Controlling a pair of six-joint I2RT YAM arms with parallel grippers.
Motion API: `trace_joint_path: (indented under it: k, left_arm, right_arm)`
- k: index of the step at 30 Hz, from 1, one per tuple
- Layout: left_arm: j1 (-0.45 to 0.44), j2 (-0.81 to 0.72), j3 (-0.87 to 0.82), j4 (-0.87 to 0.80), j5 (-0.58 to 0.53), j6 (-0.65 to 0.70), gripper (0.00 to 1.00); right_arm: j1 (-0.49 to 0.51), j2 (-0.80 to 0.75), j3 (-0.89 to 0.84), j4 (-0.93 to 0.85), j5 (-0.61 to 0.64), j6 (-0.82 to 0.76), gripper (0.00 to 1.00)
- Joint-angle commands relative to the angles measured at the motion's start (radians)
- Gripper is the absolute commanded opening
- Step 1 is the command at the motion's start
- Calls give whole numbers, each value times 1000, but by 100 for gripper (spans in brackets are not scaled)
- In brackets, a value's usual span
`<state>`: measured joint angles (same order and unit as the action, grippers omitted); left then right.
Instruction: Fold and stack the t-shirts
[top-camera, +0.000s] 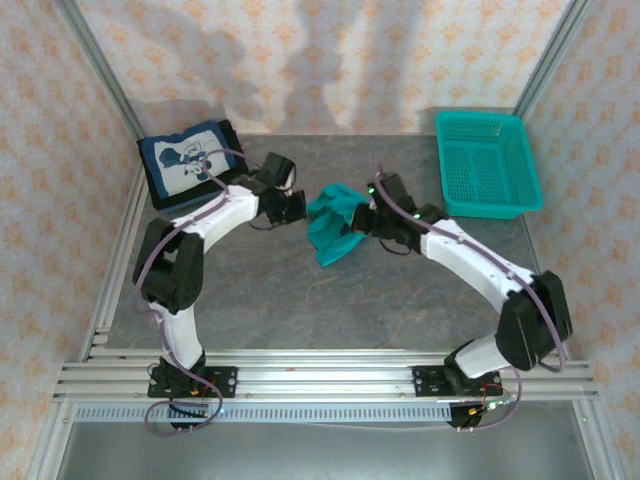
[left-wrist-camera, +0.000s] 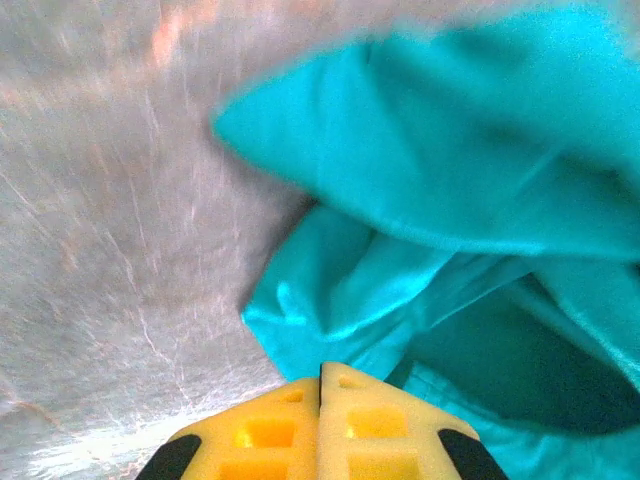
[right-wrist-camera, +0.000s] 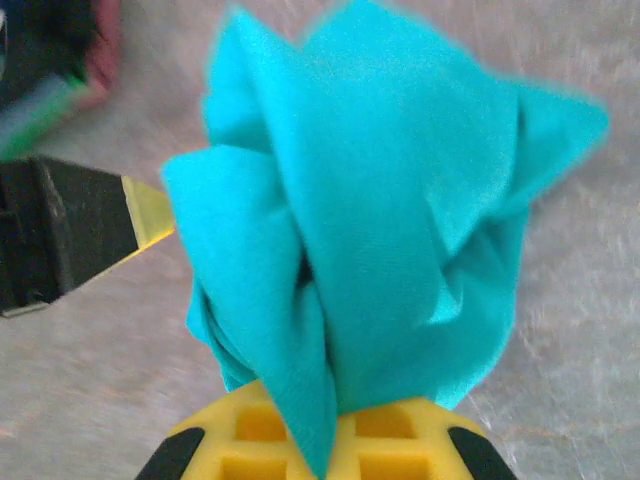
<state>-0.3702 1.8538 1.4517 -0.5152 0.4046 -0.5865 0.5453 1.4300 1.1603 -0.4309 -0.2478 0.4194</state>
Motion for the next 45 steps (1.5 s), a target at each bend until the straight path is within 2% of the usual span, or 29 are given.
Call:
trace_joint_path:
  k: [1, 4, 7, 9, 11, 13, 15, 22, 27, 36, 41, 45]
  left_arm:
    - [24, -95, 75, -42, -49, 28, 0]
    - [45, -125, 132, -57, -46, 31, 0]
    - [42, -108, 185, -49, 43, 25, 2]
    - [22, -78, 180, -10, 120, 5, 28]
    - [-16, -52, 170, -6, 119, 20, 42]
    - [-49, -18, 153, 5, 113, 15, 52]
    - [-80, 25, 139, 25, 114, 7, 57]
    - [-171, 184, 130, 26, 90, -25, 58]
    - [-190, 171, 37, 186, 116, -122, 61]
    - [-239, 165, -43, 361, 176, -148, 64]
    - [-268, 217, 13, 217, 133, -67, 65]
    - [-280, 259, 31, 198, 86, -77, 65]
  right_arm:
    - [-74, -75, 67, -20, -93, 32, 0]
    - [-149, -91, 129, -6, -189, 62, 0]
    - [-197, -66, 187, 18, -330, 80, 0]
    - [-202, -36, 226, -20, -377, 59, 0]
    - [-203, -14, 232, -49, -412, 46, 0]
    - [-203, -12, 201, -54, -410, 52, 0]
    - [-210, -27, 153, -42, -389, 63, 0]
    - [-265, -61, 76, -28, -430, 109, 0]
    - [-303, -58, 19, -29, -460, 132, 0]
    - [-331, 74, 6, 12, -479, 176, 3]
    - [-332, 188, 64, 37, -500, 201, 4]
    - [-332, 254, 110, 41, -524, 230, 6]
